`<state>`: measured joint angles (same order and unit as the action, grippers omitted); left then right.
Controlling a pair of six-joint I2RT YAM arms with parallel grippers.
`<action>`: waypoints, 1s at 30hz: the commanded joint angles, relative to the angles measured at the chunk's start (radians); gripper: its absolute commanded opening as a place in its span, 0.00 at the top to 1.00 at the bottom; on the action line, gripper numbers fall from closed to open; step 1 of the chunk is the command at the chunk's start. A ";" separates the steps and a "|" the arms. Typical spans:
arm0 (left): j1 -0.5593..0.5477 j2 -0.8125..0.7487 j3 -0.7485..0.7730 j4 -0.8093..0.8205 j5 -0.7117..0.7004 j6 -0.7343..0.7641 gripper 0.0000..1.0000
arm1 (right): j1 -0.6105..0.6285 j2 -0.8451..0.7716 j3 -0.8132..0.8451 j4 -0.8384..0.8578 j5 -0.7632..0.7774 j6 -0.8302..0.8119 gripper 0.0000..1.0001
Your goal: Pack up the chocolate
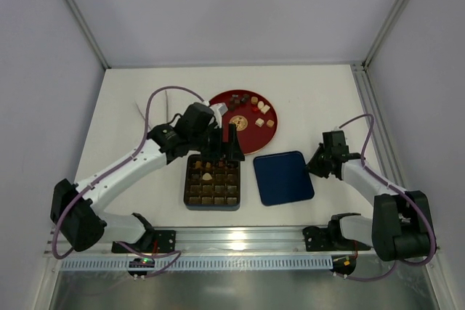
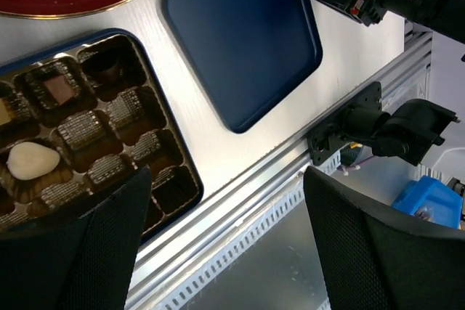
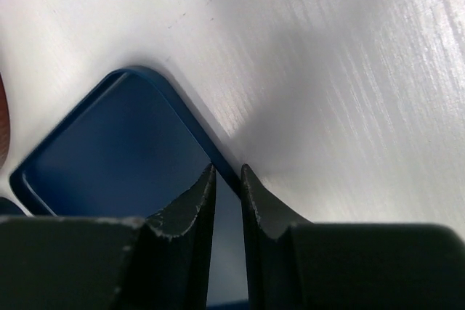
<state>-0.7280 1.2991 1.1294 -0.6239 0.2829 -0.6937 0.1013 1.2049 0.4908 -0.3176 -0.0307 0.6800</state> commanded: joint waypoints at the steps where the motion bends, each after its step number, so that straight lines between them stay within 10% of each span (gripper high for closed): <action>1: -0.047 0.064 0.043 0.113 -0.019 -0.059 0.18 | -0.011 0.053 0.005 -0.067 -0.008 -0.040 0.80; 11: -0.157 0.282 0.104 0.227 -0.099 -0.170 0.26 | -0.087 0.074 -0.018 -0.034 -0.080 -0.103 0.96; 30: -0.094 0.456 0.291 0.121 -0.101 -0.046 0.27 | -0.089 -0.044 0.094 -0.202 -0.127 -0.178 0.96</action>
<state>-0.8635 1.7321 1.3769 -0.4774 0.1383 -0.7956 0.0158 1.2064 0.5243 -0.4370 -0.1650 0.5289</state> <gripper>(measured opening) 0.729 0.046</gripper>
